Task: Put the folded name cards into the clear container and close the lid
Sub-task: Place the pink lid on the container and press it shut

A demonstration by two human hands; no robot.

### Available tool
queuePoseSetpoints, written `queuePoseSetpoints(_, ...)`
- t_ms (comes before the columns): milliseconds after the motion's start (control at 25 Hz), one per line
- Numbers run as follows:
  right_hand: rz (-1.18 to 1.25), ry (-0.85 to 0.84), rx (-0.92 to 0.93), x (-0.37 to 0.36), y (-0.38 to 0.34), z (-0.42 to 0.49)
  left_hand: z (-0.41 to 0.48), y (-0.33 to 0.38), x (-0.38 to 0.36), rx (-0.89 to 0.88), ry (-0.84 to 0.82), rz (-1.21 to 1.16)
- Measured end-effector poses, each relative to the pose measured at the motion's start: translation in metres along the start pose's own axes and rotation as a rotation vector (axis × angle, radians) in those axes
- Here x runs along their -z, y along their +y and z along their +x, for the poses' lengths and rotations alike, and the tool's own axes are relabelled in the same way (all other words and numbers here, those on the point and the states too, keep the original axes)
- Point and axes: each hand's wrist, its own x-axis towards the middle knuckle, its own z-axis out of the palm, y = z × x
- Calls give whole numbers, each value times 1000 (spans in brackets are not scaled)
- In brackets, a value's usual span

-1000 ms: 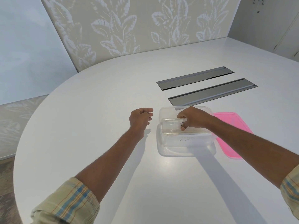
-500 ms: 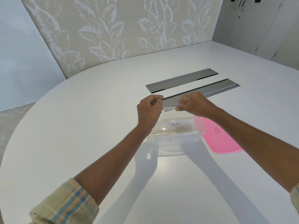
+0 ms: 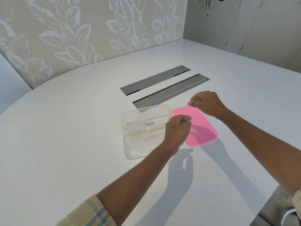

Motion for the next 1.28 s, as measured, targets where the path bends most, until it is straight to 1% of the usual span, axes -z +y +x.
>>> queuePoseSetpoints(80,-36,-8,-41,-1,21,-2,-3,-17,-19,66,-105,79)
queuePoseSetpoints(160,-60,-3,-91,-4,42,-5,-4,-29,-30,99,-170,182)
queuePoseSetpoints(360,-166,-29,-247,-16,83,-9,3,-49,-39,19,-185,511)
queuePoseSetpoints(520,-216,-49,-304,-30,95,-10,6,-54,-40,-16,-196,596)
queuePoseSetpoints(640,-188,-7,-317,-34,98,-8,10,-54,-39,-8,-195,611)
queuePoseSetpoints(840,-50,34,-365,-29,107,7,17,-53,-35,8,-188,584)
queuePoseSetpoints(960,160,85,-400,-18,97,10,16,-51,-34,8,-196,548)
queuePoseSetpoints(1040,332,102,-403,-10,82,9,17,-46,-32,13,-195,457)
queuePoseSetpoints(1160,451,160,-280,3,55,9,19,-28,-27,16,-182,281)
queuePoseSetpoints(1280,386,242,-94,18,21,7,26,2,-15,54,-155,-51)
